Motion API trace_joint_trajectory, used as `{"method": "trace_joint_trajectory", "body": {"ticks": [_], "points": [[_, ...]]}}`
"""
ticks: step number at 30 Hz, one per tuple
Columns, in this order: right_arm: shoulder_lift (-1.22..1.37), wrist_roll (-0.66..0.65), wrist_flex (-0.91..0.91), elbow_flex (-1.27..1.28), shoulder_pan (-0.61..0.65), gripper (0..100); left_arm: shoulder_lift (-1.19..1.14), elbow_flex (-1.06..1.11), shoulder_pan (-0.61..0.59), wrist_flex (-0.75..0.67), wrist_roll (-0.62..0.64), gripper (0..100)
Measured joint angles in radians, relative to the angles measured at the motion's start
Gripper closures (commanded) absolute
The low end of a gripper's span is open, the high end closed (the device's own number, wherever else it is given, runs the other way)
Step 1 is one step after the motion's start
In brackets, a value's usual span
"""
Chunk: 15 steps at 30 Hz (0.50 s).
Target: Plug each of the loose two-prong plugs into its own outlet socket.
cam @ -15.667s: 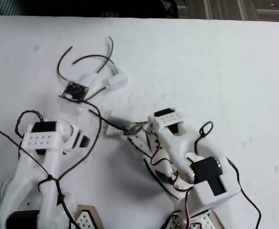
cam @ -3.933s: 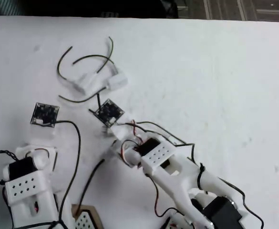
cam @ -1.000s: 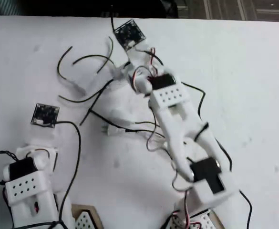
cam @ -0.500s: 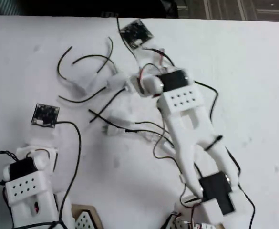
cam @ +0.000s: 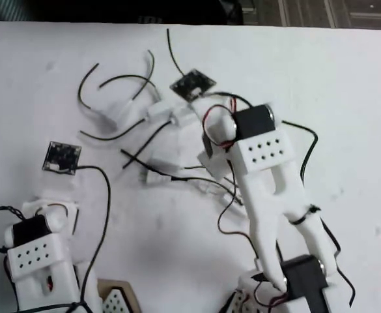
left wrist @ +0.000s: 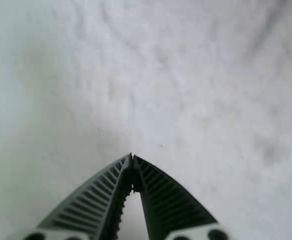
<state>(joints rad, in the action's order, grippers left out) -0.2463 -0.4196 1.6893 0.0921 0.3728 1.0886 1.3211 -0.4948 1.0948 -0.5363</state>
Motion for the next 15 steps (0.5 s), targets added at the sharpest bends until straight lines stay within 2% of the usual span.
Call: {"method": "trace_joint_trajectory", "body": {"ticks": [6,15], "points": [[-0.169,-0.006,-0.087,0.27,0.044,84.0,0.0,0.002,0.0,-0.014,0.0,98],[-0.381,-0.115,-0.42,0.71,0.107,84.0,0.0,0.011,0.0,-0.031,0.0,98]]}}
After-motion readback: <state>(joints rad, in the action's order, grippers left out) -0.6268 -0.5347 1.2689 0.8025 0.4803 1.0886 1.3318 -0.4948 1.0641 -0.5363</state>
